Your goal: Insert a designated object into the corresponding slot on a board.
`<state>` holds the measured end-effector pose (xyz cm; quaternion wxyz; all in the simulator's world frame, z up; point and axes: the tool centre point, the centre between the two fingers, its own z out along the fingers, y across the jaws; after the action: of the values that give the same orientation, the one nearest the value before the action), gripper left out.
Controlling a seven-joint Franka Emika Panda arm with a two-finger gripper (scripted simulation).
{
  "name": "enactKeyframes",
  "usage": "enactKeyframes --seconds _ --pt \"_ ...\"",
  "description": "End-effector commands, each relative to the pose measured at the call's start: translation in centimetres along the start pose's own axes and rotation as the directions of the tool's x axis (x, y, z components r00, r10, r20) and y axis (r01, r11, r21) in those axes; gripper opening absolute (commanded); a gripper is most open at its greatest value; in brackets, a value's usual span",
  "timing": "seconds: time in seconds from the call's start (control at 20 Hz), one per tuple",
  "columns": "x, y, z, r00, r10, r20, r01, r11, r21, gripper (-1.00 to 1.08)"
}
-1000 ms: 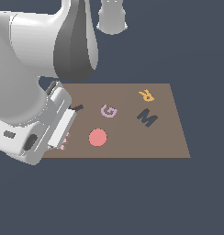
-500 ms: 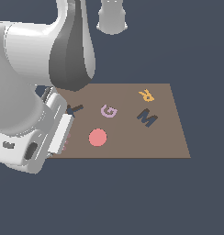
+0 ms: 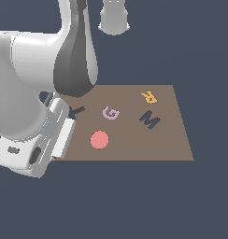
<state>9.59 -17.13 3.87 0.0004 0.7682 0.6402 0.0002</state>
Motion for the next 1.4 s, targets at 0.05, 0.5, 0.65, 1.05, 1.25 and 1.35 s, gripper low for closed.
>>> enactKeyframes --seconds 0.05,0.5,0.65,1.05,1.25,1.35 --pt "0.0 0.0 0.8 1.000 -0.002 0.000 0.002 1.000 0.001 1.00" --pt "0.0 0.0 0.9 1.000 -0.002 0.000 0.002 1.000 0.001 -1.00" --pt "0.1 0.0 0.8 1.000 -0.002 0.000 0.002 1.000 0.000 -1.00" --pt "0.2 -0.1 0.5 1.000 -0.001 0.000 0.001 1.000 0.001 -1.00" --pt "0.8 -0.5 0.5 1.000 0.003 0.000 -0.003 1.000 0.001 -1.00" --pt "1.2 -0.8 0.5 1.000 0.006 -0.001 -0.006 1.000 0.001 -1.00"
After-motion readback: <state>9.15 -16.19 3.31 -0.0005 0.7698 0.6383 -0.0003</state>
